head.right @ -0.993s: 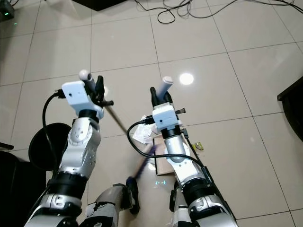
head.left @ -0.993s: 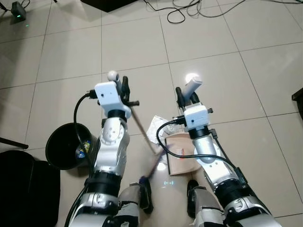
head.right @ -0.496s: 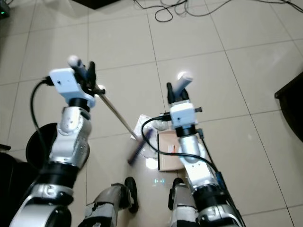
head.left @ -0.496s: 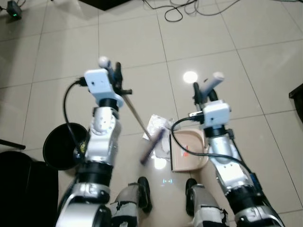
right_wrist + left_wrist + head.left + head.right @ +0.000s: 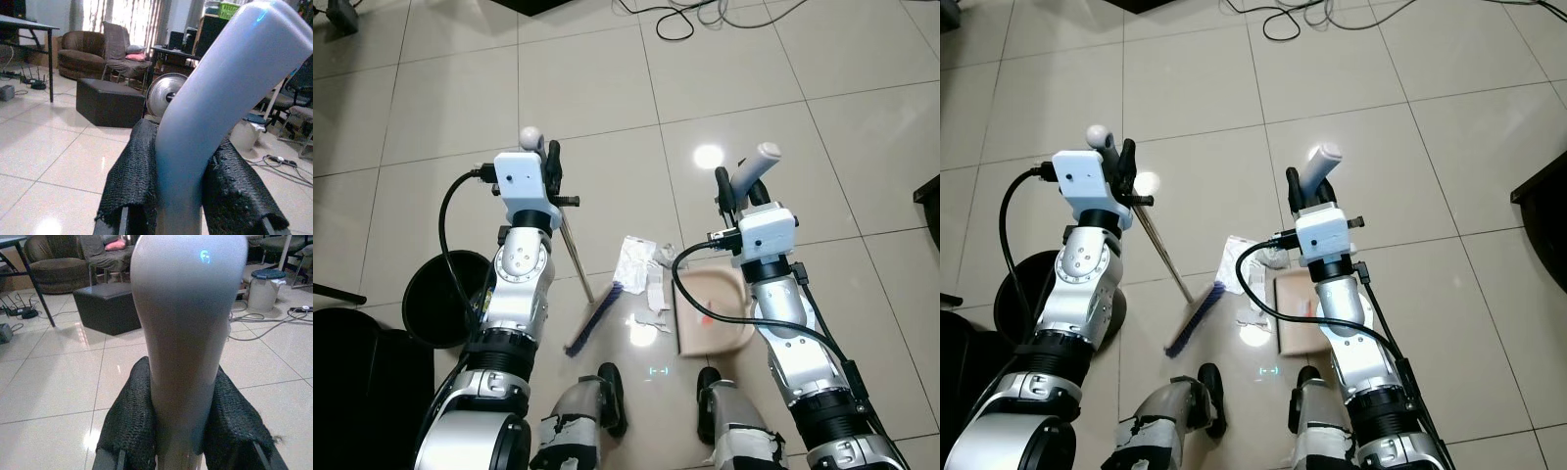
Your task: Sweep floor
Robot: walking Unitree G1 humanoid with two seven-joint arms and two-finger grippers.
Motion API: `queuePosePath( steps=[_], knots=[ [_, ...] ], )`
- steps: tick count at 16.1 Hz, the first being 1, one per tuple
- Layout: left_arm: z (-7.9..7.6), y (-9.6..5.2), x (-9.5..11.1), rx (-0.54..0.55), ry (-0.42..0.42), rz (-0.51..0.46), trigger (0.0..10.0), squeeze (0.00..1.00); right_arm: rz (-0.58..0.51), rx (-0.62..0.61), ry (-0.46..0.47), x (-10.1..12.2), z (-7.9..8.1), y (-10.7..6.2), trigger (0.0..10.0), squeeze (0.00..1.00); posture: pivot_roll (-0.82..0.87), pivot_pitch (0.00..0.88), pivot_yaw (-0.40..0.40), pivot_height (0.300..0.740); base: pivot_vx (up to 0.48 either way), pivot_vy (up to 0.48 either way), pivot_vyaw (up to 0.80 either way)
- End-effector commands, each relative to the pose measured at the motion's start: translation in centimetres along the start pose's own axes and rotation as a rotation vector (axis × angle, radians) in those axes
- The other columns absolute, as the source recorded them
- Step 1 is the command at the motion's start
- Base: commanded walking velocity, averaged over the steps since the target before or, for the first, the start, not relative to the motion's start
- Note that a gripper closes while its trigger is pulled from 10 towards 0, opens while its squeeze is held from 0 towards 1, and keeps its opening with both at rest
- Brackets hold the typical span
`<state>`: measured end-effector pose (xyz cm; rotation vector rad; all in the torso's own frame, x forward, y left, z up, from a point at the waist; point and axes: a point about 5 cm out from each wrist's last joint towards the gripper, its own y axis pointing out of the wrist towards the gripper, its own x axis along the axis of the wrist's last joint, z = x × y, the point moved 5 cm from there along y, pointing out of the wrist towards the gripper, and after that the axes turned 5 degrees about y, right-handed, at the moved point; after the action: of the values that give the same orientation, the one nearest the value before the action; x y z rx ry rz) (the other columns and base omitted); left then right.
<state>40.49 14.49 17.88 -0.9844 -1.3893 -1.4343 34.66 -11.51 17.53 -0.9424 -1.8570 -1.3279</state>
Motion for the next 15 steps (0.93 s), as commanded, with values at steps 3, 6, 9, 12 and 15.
queuePosePath(
  steps=[3,6,9,12,15],
  knots=[
    [0.5,-1.2,-2.0,0.009,0.022,0.048,10.0,0.00,-0.006,0.039,-0.005,0.6,0.8,-0.1,10.0,0.00,0.06,0.365,0.095,0.740,0.000,0.000,0.00],
    [0.5,-1.5,-2.5,0.016,0.022,0.056,10.0,0.00,0.047,0.054,0.001,-0.9,2.0,-1.0,10.0,0.00,0.07,0.369,0.102,0.740,0.000,0.000,0.00],
    [0.8,-1.8,-3.3,0.064,-0.028,0.092,10.0,0.00,0.051,0.045,0.015,-1.5,3.2,-1.0,10.0,0.00,0.09,0.381,0.109,0.740,0.000,0.000,0.00],
    [1.1,-2.1,-3.9,0.111,-0.057,0.116,10.0,0.00,0.059,0.024,0.023,-1.7,4.1,-0.4,10.0,0.00,0.10,0.382,0.118,0.740,0.000,0.000,0.00],
    [0.3,-2.3,-4.2,0.134,-0.100,0.137,10.0,0.00,0.053,0.013,0.020,-1.6,4.7,0.1,10.0,0.00,0.10,0.382,0.114,0.740,0.000,0.000,0.00]
  ],
)
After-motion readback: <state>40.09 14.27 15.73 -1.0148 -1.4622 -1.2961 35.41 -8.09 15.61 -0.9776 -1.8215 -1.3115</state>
